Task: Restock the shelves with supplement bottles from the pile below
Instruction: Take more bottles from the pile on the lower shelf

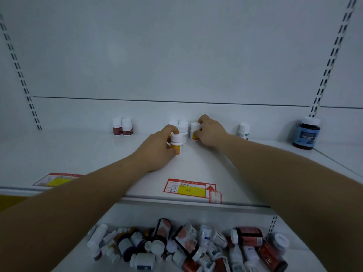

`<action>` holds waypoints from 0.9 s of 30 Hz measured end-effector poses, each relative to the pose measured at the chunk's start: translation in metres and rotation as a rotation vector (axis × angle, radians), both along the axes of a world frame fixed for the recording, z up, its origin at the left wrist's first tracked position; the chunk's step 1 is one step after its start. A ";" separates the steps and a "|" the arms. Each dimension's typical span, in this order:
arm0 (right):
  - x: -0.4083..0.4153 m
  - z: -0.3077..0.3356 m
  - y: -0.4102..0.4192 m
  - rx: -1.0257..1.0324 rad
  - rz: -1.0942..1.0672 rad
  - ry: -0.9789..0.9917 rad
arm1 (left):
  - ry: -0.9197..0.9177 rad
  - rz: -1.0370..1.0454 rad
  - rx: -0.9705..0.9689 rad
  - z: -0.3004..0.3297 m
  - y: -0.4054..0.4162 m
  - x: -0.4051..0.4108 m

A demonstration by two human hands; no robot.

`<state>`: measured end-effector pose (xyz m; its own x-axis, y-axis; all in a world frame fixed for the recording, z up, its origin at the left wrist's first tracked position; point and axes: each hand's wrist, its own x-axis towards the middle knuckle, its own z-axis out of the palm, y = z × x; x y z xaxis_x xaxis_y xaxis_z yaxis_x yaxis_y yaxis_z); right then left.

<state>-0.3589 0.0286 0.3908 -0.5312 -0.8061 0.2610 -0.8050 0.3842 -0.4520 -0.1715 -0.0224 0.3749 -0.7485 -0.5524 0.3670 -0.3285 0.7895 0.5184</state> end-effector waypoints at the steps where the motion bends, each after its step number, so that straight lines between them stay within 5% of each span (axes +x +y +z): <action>1: -0.001 -0.001 -0.003 0.001 0.001 0.003 | -0.001 -0.004 -0.005 -0.001 -0.001 0.000; 6: 0.005 -0.002 -0.003 0.007 -0.026 0.006 | -0.004 -0.029 -0.021 0.000 -0.001 0.000; 9: 0.014 0.002 0.018 0.201 -0.026 0.093 | -0.048 -0.054 -0.068 0.004 -0.001 -0.004; 14: 0.027 -0.001 0.058 0.442 0.034 0.205 | -0.086 -0.069 -0.314 0.006 -0.005 -0.024; 20: 0.025 -0.017 0.073 0.474 -0.028 0.160 | -0.072 -0.031 -0.569 0.007 -0.023 -0.054; 27: 0.024 -0.019 0.073 0.482 -0.006 0.143 | -0.120 0.050 -0.456 0.001 -0.033 -0.073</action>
